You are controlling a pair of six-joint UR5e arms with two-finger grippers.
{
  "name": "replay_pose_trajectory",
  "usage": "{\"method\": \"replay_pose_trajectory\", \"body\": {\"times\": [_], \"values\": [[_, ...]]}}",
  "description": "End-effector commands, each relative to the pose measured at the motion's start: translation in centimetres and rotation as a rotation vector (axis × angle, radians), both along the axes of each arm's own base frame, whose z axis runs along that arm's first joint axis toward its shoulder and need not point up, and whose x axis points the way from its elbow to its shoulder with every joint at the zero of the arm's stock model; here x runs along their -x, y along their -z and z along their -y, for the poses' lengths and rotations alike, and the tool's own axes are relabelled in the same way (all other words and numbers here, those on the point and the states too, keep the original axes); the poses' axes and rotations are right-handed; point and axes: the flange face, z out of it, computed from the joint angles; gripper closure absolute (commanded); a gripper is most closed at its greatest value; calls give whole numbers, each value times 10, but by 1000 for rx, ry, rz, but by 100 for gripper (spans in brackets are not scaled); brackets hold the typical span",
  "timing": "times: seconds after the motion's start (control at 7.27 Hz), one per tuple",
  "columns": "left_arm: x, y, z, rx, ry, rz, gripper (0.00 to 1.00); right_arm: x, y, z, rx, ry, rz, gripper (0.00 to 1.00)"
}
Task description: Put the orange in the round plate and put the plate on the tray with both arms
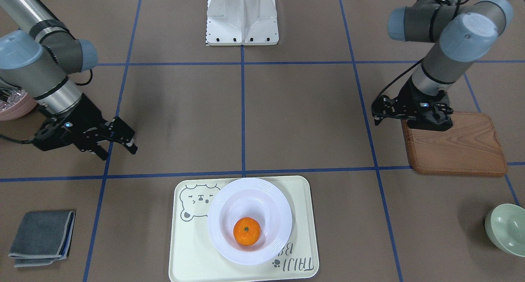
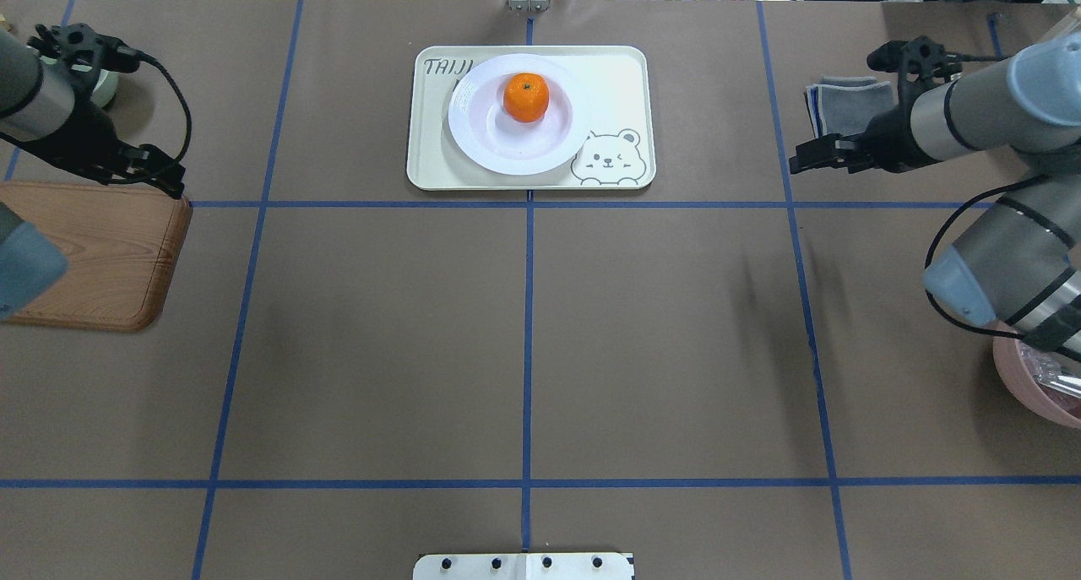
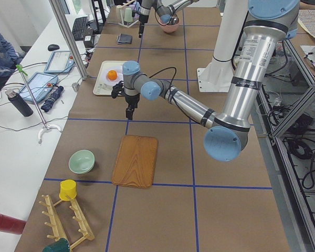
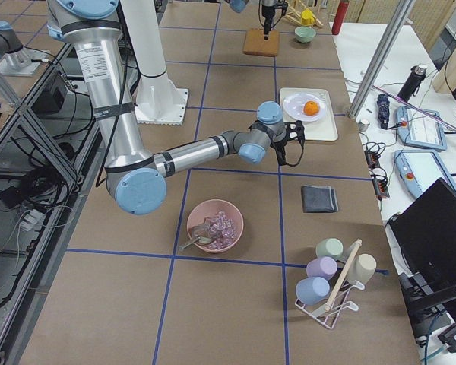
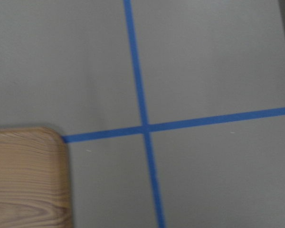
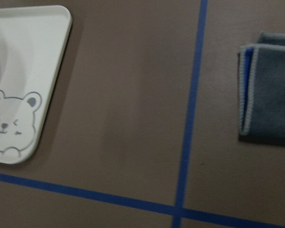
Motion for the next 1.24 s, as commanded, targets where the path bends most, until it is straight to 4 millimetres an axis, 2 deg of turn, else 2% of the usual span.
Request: {"method": "replay_pose_trajectory", "body": {"times": [0.0,0.28,0.41,0.55,0.69,0.83,1.1], "values": [[60,-45,6,-48,-40,56,2,-97,-37,25,-28,157,-146,0],[114,-79,22,6,-57,23,2,-185,-88,16,-37,240,-233,0],[143,-82,27,2,-74,37,2,-219,-114,0,-41,263,-239,0],[159,-78,33,27,-87,51,2,-240,-142,-22,-25,276,-224,0],[168,-83,35,49,-102,62,2,-252,-152,-40,-14,273,-200,0],[176,-102,37,78,-108,52,2,-254,-151,-59,-16,272,-201,0],[243,-164,35,84,-129,-44,2,-253,-142,-61,-27,268,-198,0]]}}
